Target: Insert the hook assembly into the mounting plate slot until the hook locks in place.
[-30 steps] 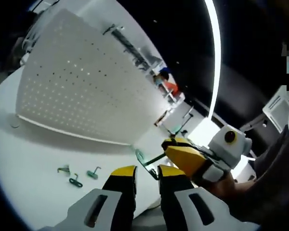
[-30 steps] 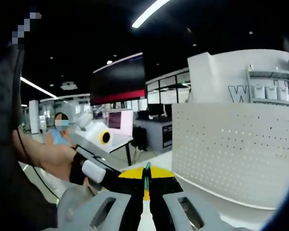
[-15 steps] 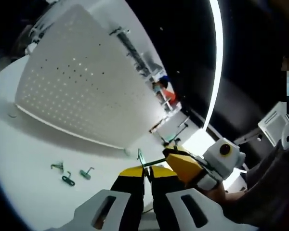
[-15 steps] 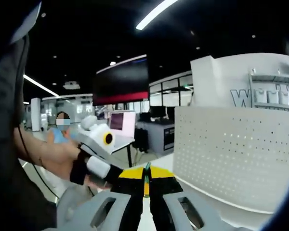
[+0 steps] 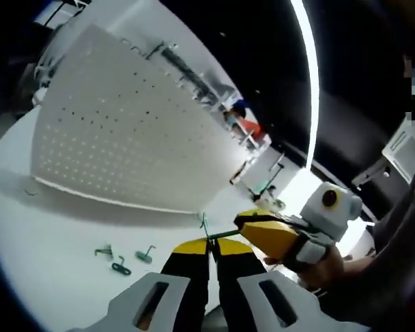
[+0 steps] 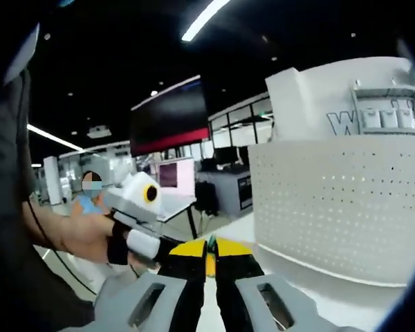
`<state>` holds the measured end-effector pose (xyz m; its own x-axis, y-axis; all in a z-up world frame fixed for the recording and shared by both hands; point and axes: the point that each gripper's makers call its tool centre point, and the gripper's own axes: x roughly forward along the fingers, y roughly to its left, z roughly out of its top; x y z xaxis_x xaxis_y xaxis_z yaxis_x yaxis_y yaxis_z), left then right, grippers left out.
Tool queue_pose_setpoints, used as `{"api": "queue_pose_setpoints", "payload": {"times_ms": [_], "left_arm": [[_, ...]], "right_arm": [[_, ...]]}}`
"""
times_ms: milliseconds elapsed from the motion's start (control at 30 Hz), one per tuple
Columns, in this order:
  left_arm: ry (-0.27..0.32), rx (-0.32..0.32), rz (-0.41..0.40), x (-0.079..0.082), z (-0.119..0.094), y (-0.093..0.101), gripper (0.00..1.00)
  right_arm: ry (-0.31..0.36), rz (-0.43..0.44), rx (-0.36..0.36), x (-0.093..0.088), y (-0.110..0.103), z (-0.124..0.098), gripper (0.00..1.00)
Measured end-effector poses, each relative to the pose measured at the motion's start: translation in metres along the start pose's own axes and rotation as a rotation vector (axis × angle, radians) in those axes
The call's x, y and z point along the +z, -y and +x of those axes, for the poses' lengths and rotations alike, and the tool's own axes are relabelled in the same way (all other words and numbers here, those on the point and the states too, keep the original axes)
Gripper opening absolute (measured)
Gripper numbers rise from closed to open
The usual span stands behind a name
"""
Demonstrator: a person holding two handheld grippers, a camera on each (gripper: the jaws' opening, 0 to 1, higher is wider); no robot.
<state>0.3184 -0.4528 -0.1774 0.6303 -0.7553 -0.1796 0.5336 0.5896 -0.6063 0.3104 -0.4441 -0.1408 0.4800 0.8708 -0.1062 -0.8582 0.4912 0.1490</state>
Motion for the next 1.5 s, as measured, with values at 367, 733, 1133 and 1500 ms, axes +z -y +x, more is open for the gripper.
{"api": "queue_pose_setpoints", "payload": {"times_ms": [367, 733, 1133, 1500], "left_arm": [[-0.019, 0.066, 0.104, 0.003, -0.002, -0.005, 0.02], [-0.062, 0.202, 0.308, 0.006, -0.009, -0.018, 0.02], [-0.061, 0.208, 0.374, 0.008, -0.003, -0.011, 0.02], [-0.069, 0.248, 0.495, 0.015, -0.001, -0.010, 0.02]], "right_arm": [[0.018, 0.026, 0.020, 0.001, -0.005, -0.001, 0.09], [0.043, 0.364, -0.034, 0.000, 0.012, -0.005, 0.38], [-0.010, 0.282, -0.040, -0.005, 0.007, -0.005, 0.09], [-0.042, 0.248, -0.077, -0.014, 0.012, -0.005, 0.08]]}}
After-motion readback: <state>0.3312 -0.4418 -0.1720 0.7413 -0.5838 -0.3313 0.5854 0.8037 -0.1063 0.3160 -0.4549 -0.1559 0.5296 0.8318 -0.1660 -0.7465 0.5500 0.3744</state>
